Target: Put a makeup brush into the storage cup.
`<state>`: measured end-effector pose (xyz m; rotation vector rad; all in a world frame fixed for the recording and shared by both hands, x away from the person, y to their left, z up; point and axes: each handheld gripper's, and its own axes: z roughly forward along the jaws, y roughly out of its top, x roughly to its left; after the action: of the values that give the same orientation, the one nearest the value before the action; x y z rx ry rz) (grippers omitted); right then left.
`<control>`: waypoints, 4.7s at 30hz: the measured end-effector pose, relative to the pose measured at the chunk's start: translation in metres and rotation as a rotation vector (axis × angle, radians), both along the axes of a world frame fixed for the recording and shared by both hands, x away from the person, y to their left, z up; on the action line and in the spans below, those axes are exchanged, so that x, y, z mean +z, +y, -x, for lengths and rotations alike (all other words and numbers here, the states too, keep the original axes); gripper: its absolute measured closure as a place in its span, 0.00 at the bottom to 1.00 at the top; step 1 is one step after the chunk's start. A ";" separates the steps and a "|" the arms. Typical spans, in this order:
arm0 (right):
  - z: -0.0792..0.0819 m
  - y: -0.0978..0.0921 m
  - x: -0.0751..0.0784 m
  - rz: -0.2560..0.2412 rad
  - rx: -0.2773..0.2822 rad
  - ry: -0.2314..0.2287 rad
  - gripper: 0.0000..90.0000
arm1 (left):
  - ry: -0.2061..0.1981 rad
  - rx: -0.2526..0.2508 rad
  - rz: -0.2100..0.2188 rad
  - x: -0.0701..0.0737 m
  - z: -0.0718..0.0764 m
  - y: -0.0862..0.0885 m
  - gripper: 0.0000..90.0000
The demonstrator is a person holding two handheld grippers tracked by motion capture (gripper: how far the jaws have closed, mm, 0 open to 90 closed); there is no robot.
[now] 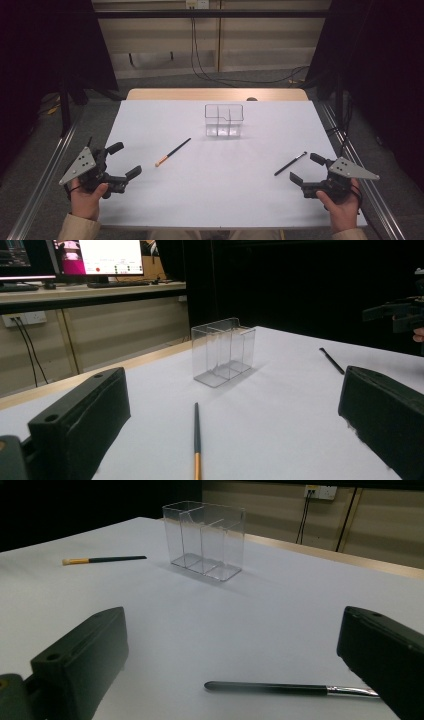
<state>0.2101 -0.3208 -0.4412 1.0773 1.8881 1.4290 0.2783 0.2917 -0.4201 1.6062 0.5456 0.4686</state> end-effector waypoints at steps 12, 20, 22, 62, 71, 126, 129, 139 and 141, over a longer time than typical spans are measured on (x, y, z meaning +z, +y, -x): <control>0.003 -0.004 0.000 -0.003 -0.009 0.001 0.00 | -0.006 0.004 0.008 0.002 -0.009 -0.007 0.00; 0.000 0.001 0.001 -0.002 0.001 -0.004 0.00 | -0.010 0.003 0.019 0.005 -0.011 -0.010 0.00; -0.002 0.004 0.000 0.005 0.015 -0.002 0.00 | -0.019 0.005 0.038 0.009 -0.014 -0.011 0.00; 0.003 0.000 -0.002 -0.005 0.014 0.003 0.00 | -0.011 -0.005 0.046 0.012 -0.077 -0.063 0.00; -0.005 0.008 0.001 -0.004 0.036 -0.013 0.00 | 0.004 0.014 0.054 0.011 -0.088 -0.073 0.00; -0.014 0.013 -0.001 -0.007 0.068 -0.004 0.00 | 0.418 0.007 -0.420 0.000 -0.138 -0.092 0.00; -0.014 0.012 -0.001 -0.005 0.067 -0.005 0.00 | 0.439 0.000 -0.491 0.003 -0.141 -0.094 0.00; -0.013 0.011 -0.001 -0.005 0.067 -0.004 0.00 | 0.527 -0.005 -0.613 0.005 -0.148 -0.097 0.00; -0.014 0.011 -0.002 -0.004 0.065 -0.002 0.00 | 0.560 -0.018 -0.666 0.005 -0.151 -0.099 0.01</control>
<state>0.2239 -0.3101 -0.4427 1.0244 1.9357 1.4692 0.4292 0.1931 -0.4149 2.4064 0.8477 0.1785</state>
